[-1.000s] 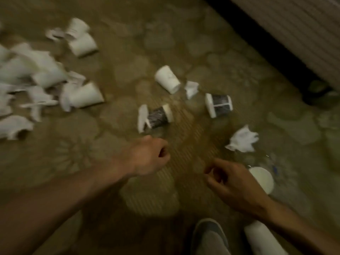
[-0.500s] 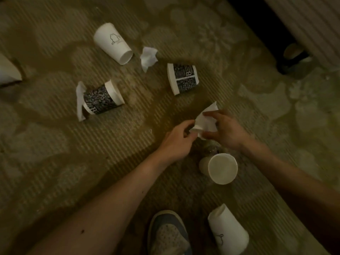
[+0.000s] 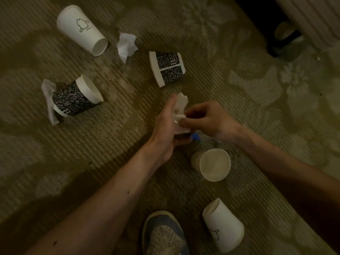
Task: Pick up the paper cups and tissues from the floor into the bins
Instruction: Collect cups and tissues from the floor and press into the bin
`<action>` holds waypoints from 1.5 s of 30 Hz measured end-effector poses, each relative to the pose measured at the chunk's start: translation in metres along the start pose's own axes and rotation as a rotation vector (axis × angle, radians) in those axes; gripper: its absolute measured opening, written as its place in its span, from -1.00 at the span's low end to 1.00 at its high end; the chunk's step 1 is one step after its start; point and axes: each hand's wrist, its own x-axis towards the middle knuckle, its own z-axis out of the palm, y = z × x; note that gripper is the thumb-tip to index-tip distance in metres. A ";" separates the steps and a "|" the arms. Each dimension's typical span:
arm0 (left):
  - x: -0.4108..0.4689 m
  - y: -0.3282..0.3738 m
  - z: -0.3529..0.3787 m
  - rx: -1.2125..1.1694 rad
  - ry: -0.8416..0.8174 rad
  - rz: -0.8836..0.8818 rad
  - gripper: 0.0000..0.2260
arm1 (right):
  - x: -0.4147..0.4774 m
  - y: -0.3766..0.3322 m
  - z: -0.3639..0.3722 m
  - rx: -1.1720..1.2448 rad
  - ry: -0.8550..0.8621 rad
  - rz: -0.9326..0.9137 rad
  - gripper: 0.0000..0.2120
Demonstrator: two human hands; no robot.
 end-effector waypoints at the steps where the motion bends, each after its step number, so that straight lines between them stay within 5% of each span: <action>1: -0.002 0.003 0.002 -0.011 0.020 0.007 -0.55 | 0.000 -0.005 0.004 0.078 -0.038 0.020 -0.93; 6: -0.007 0.012 -0.011 -0.041 0.116 0.147 -0.71 | 0.002 -0.030 0.018 0.601 -0.107 0.162 -0.62; 13: -0.018 0.006 -0.051 0.014 0.229 0.155 -0.83 | 0.005 -0.046 0.024 0.691 -0.108 0.265 -0.53; 23: -0.040 0.003 -0.068 0.134 0.123 0.117 -0.82 | 0.004 -0.052 0.034 0.931 -0.251 0.254 -0.51; 30: -0.052 0.004 -0.067 -0.175 -0.235 -0.072 -0.34 | 0.006 -0.053 0.053 1.024 -0.181 0.176 -0.47; 38: -0.063 -0.001 -0.065 -0.087 -0.129 0.076 -0.70 | 0.006 -0.053 0.060 1.051 -0.185 0.140 -0.42; 45: -0.059 -0.004 -0.082 -0.052 -0.036 0.215 -0.80 | 0.001 -0.053 0.046 1.070 -0.162 0.164 -0.42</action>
